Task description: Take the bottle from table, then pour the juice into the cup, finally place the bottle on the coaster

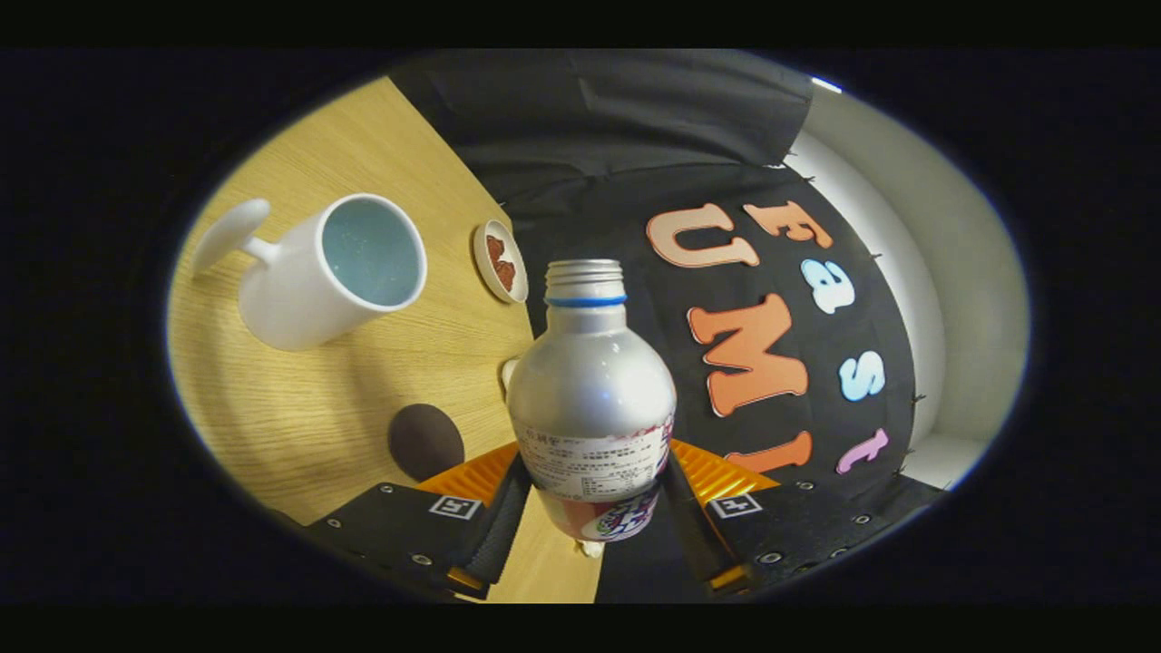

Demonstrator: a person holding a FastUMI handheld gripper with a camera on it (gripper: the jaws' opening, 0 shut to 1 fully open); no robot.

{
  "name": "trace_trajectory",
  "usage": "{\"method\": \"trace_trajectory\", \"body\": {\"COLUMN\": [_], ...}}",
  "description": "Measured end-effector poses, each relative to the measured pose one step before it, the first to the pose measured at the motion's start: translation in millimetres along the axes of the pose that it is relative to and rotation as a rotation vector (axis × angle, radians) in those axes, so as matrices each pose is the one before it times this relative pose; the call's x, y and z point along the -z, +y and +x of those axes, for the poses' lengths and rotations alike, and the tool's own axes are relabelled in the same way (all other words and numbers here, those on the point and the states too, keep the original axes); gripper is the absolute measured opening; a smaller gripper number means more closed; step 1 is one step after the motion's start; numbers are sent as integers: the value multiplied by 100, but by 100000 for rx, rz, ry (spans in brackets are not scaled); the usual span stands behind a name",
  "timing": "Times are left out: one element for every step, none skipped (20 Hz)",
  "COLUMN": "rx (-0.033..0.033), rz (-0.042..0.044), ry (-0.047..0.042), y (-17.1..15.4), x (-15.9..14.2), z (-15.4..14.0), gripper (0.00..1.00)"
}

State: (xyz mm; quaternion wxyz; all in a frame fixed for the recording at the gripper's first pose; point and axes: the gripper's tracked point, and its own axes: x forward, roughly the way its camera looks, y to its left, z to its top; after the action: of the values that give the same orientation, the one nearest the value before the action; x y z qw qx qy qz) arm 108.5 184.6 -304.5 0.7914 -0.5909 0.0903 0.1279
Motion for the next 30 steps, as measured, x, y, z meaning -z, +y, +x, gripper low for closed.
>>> {"method": "trace_trajectory", "body": {"rx": [589, 491, 452, 371, 237, 341, 543, 681, 349, 402, 288, 797, 627, 80, -201, 65, 523, 889, 658, 292, -90, 17, 8, 134, 54, -96, -304, -216, 100, 112], "rz": [-1097, -957, -672, -748, -895, -1236, -1719, -2020, -2078, -1772, -1634, -2595, -2177, -1751, -1365, -1603, -1830, -2032, -1937, -1514, -1140, -1264, -1456, -1280, -1198, -741, -500, -446, -627, -638], "ry": [-687, -564, -478, -457, -384, -419, -584, -675, -805, -582, -502, -707, -690, -470, -335, -235, -407, -284, -456, -489, -380, -282, -148, -26, -76, 51, -85, -4, 11, 74], "y": [-196, -139, -90, -8, -21, -132, -253, -126, -11, -95, 40, -136, -9, 67, 284, 82, -170, -142, -101, -25, 133, 98, -68, 19, 85, 125, 43, 164, 20, -89], "x": [-138, -203, -207, -188, -157, -287, -209, -306, -194, -258, -179, -237, -254, -193, -104, -60, -109, -49, -111, 2, -22, -27, -26, 61, -39, 52, 162, 78, -51, 72], "z": [80, -43, -40, -5, 24, 22, 89, -5, -56, -166, 206, 71, 220, 130, 37, 3, 59, 38, -25, -38, 137, 126, 22, 4, -28, 9, -40, -19, 149, -8], "gripper": [76, 76, 76, 76, 76, 76, 76, 76, 76, 76, 76, 76, 76, 76, 76, 76, 76, 76, 76, 76, 76, 76, 76, 76, 76, 76, 76, 76, 76, 76]}}
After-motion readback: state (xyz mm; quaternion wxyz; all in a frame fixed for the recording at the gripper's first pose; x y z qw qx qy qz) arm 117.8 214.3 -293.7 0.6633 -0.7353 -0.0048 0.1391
